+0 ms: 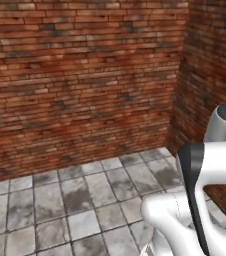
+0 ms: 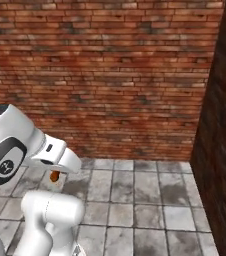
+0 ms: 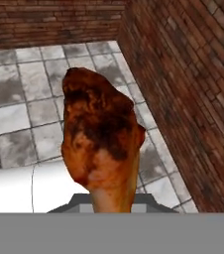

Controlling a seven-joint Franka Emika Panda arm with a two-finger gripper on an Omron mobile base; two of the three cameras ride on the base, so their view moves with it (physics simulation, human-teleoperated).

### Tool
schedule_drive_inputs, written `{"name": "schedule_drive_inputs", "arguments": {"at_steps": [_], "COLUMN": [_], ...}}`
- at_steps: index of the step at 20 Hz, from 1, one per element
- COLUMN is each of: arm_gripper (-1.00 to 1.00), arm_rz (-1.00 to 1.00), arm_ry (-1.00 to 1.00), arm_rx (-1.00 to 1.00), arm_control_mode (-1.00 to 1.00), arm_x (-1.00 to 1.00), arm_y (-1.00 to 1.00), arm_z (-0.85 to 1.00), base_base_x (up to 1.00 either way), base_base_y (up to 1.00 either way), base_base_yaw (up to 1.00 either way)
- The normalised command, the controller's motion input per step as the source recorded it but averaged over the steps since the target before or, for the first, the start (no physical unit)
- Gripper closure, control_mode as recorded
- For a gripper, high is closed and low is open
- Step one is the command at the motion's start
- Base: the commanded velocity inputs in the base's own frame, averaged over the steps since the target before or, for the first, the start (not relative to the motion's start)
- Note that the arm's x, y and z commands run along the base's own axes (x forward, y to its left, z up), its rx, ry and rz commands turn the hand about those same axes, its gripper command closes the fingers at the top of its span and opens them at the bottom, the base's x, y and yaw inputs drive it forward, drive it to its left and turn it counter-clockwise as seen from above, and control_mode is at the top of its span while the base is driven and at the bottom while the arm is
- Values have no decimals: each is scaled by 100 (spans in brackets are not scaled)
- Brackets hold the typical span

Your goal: Take the chicken drumsticks from the pan and place one on each plate on the dining counter.

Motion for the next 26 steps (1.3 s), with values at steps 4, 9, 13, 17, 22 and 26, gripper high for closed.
{"name": "schedule_drive_inputs", "arguments": {"at_steps": [4,9,13,17,22,26], "arm_gripper": [100,100,100,100,100,100], "arm_rz": [0,0,0,0,0,0], "arm_ry": [0,0,0,0,0,0], "arm_rx": [0,0,0,0,0,0], "arm_control_mode": [100,100,100,100,100,100], "arm_x": [0,0,0,0,0,0], "arm_y": [0,0,0,0,0,0], "arm_z": [0,0,0,0,0,0], "base_base_x": [100,100,100,100,100,100], "base_base_y": [0,0,0,0,0,0], "base_base_yaw": [43,44,48,51,54,57]}}
